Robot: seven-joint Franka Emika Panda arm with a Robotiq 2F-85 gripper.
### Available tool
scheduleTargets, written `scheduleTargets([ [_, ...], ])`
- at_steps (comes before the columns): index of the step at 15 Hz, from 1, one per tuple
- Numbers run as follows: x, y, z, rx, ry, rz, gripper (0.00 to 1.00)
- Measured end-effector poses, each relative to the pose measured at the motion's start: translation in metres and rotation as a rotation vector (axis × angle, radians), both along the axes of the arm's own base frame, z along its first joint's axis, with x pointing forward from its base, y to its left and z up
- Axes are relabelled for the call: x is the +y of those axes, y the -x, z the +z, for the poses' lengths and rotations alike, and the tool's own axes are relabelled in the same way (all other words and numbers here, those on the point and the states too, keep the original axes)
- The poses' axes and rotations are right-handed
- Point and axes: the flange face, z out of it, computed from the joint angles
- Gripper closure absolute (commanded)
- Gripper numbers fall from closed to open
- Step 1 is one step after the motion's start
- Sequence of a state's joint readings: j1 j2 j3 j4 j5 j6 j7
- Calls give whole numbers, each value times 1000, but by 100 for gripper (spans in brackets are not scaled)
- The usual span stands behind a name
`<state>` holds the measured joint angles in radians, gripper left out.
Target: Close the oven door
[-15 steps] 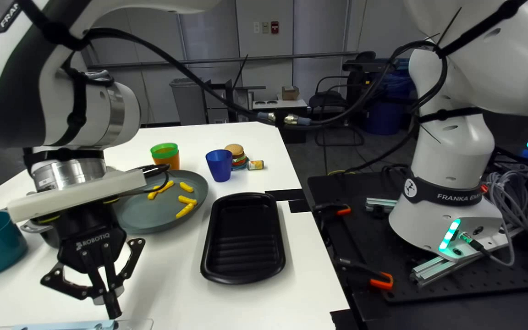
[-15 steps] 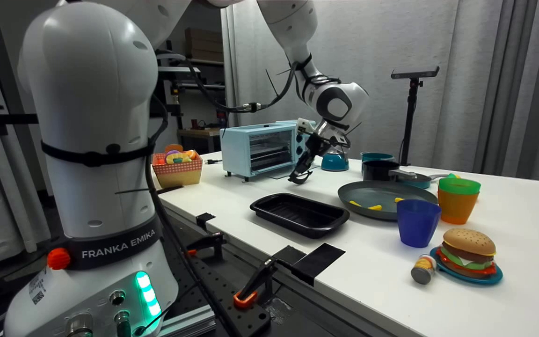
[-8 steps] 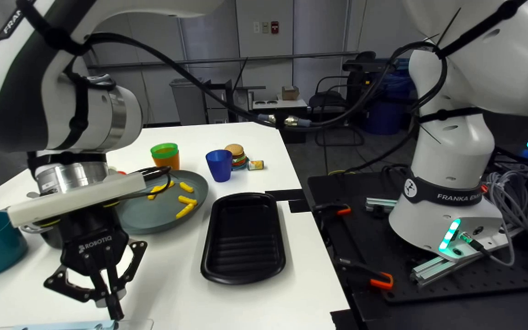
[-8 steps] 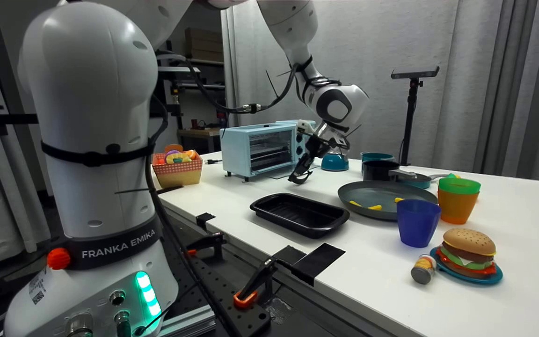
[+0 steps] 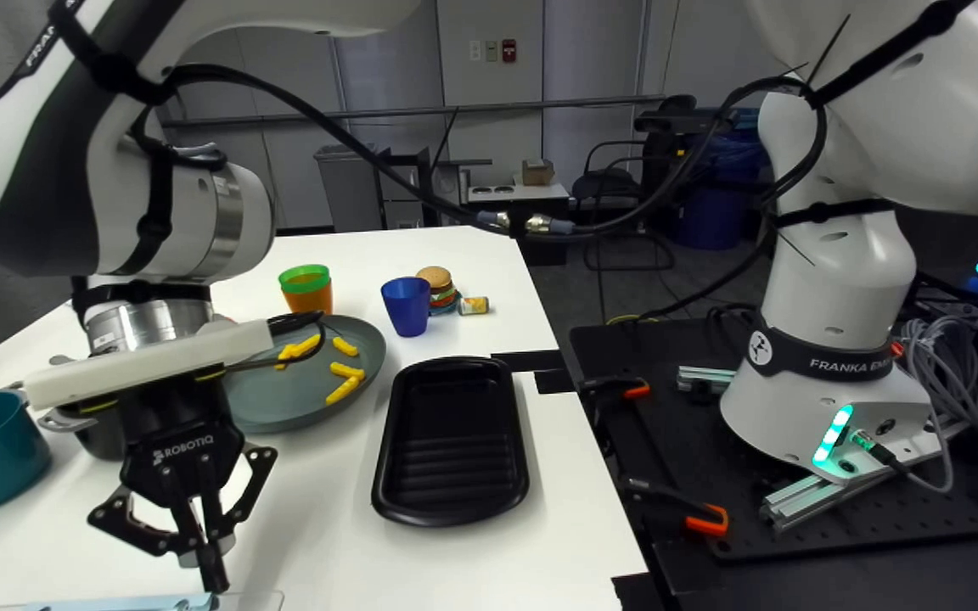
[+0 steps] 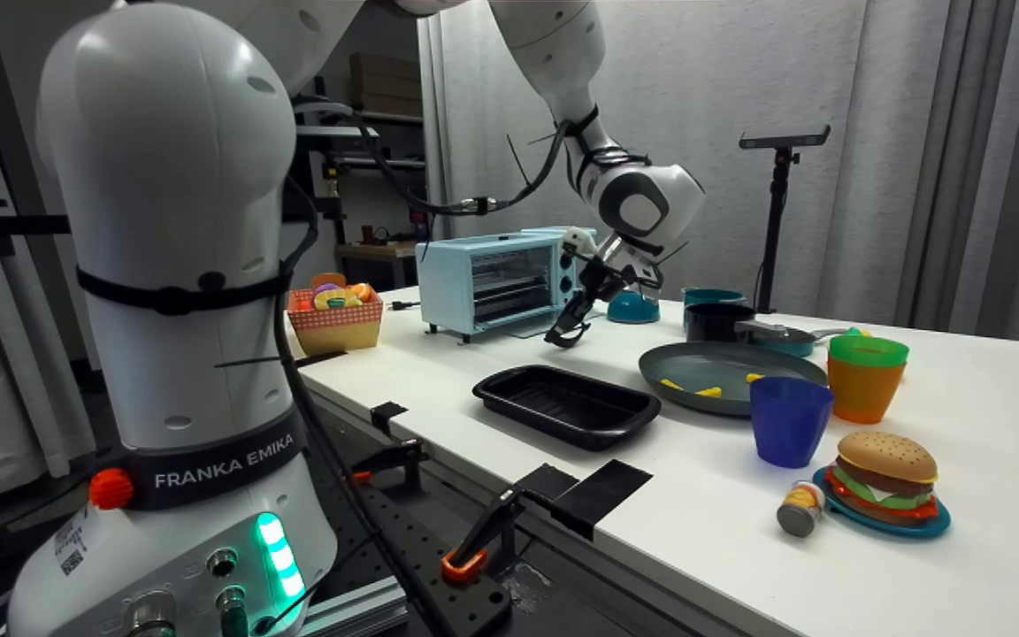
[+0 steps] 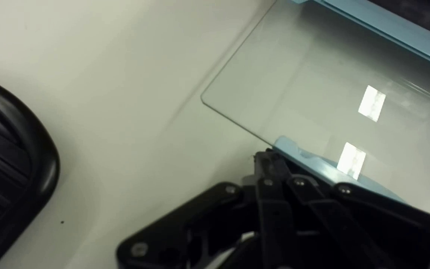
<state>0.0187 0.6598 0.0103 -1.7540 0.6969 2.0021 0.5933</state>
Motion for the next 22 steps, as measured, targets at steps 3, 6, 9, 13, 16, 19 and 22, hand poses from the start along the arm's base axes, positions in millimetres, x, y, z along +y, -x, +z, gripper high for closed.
scheduleTargets([
  [3,-4,1,5,7,-28,-26,100],
  [6,-7,0,27,9,-71,-37,100],
  [9,1,-4,65,-23,-121,-40,100],
  [13,24,-7,109,-74,-160,-11,100],
  [16,38,-7,125,-90,-171,17,100],
  [19,51,-8,134,-96,-184,47,100],
  [22,65,-6,146,-101,-191,94,100],
])
